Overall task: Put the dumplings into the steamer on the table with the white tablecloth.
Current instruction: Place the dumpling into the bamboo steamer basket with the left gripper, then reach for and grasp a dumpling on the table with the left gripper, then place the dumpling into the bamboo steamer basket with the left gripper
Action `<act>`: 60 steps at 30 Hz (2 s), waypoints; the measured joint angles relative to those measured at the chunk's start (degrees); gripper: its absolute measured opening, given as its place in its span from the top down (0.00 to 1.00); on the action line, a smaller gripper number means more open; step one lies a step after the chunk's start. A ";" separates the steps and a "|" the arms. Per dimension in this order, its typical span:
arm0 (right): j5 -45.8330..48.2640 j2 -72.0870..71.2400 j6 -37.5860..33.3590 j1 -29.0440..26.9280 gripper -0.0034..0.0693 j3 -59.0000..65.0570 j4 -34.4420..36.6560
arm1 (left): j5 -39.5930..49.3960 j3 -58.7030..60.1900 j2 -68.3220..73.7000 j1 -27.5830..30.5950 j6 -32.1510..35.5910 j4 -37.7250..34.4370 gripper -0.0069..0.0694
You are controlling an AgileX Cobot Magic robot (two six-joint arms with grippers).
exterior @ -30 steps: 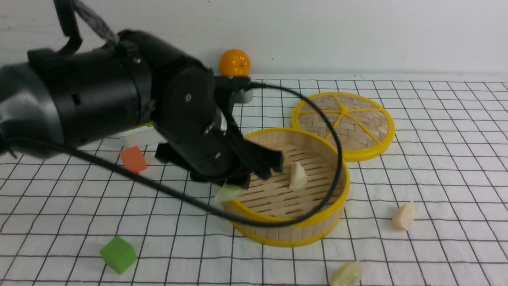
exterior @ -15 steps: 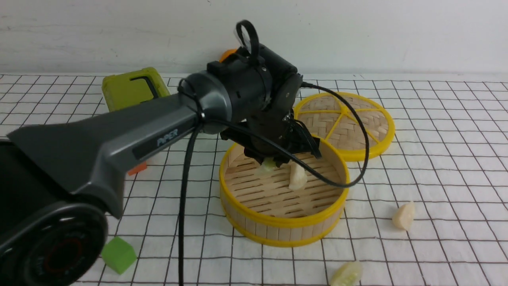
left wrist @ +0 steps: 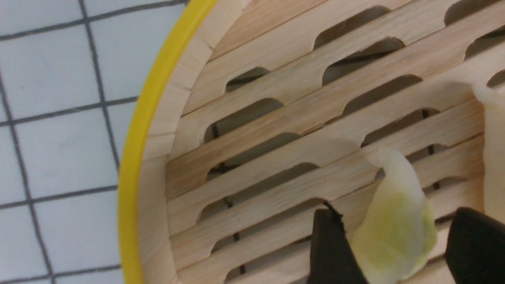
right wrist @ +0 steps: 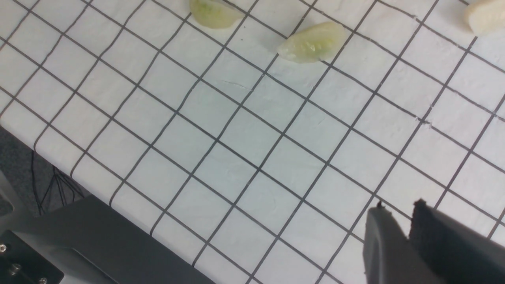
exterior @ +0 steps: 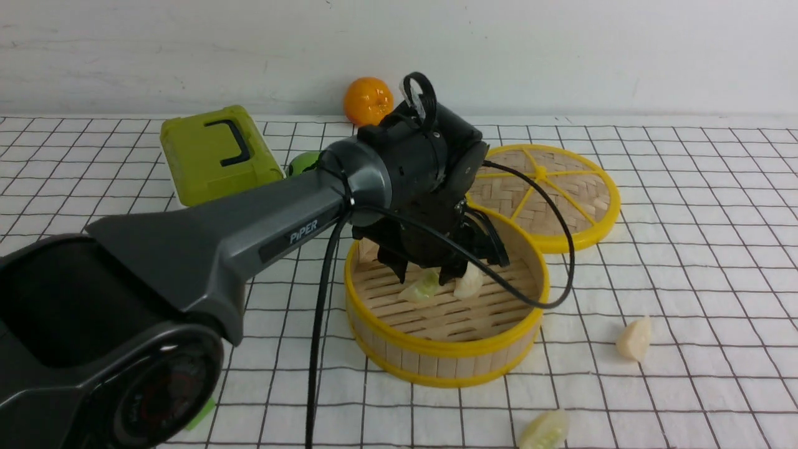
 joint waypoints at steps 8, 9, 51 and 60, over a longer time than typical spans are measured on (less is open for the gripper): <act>0.06 0.00 0.00 0.00 0.79 0.00 0.20 | 8.68 0.57 -12.37 -2.34 13.95 -9.14 0.35; 0.06 0.00 0.00 0.00 0.79 0.00 0.20 | 8.68 1.39 -13.30 -2.63 14.55 -9.50 0.35; -0.04 0.00 -0.05 0.00 0.76 0.52 0.47 | -12.47 41.55 -17.40 -6.71 70.21 -22.75 0.51; -0.63 0.00 -0.05 0.00 0.75 0.52 0.36 | -2.86 31.04 -17.40 -6.71 57.22 -20.13 0.64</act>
